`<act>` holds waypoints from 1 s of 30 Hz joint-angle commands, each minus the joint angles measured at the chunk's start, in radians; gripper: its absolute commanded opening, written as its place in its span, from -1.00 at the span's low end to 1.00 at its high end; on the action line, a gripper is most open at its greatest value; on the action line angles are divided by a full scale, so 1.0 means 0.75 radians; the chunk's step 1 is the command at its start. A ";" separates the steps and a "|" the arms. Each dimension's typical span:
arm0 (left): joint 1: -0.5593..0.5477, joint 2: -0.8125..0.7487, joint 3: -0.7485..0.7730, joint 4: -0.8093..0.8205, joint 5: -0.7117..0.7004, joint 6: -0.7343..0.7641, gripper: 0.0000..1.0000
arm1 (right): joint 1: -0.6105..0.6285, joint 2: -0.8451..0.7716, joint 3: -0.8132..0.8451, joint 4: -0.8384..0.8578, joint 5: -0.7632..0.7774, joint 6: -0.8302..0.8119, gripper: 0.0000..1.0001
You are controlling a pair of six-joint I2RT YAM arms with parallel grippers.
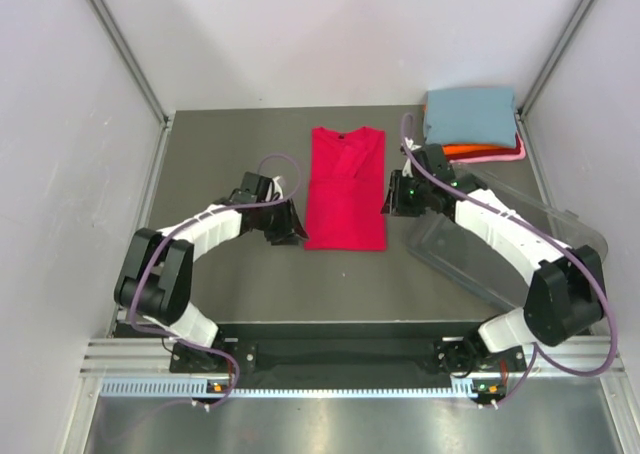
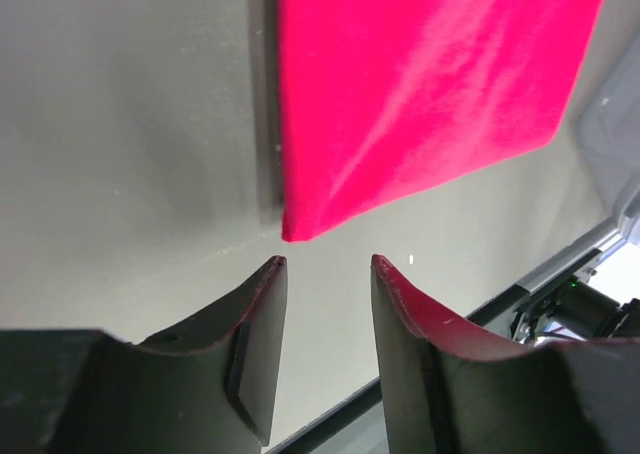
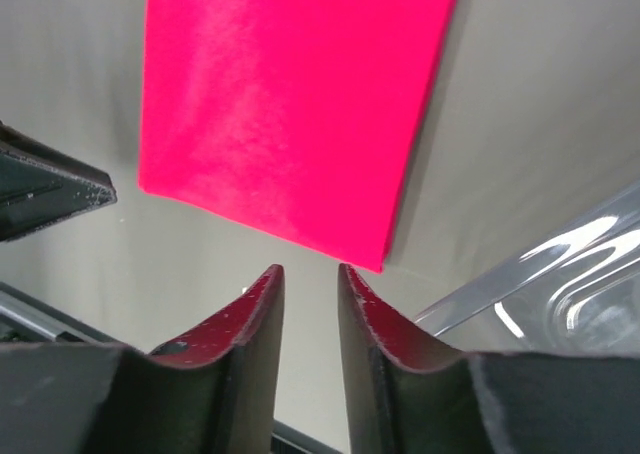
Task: Fold and stack the t-shirts
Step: Fold the tshirt
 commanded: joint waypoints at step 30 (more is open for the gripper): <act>0.000 0.061 -0.243 0.450 -0.032 -0.304 -0.20 | 0.194 -0.116 -0.073 0.034 0.134 0.149 -0.33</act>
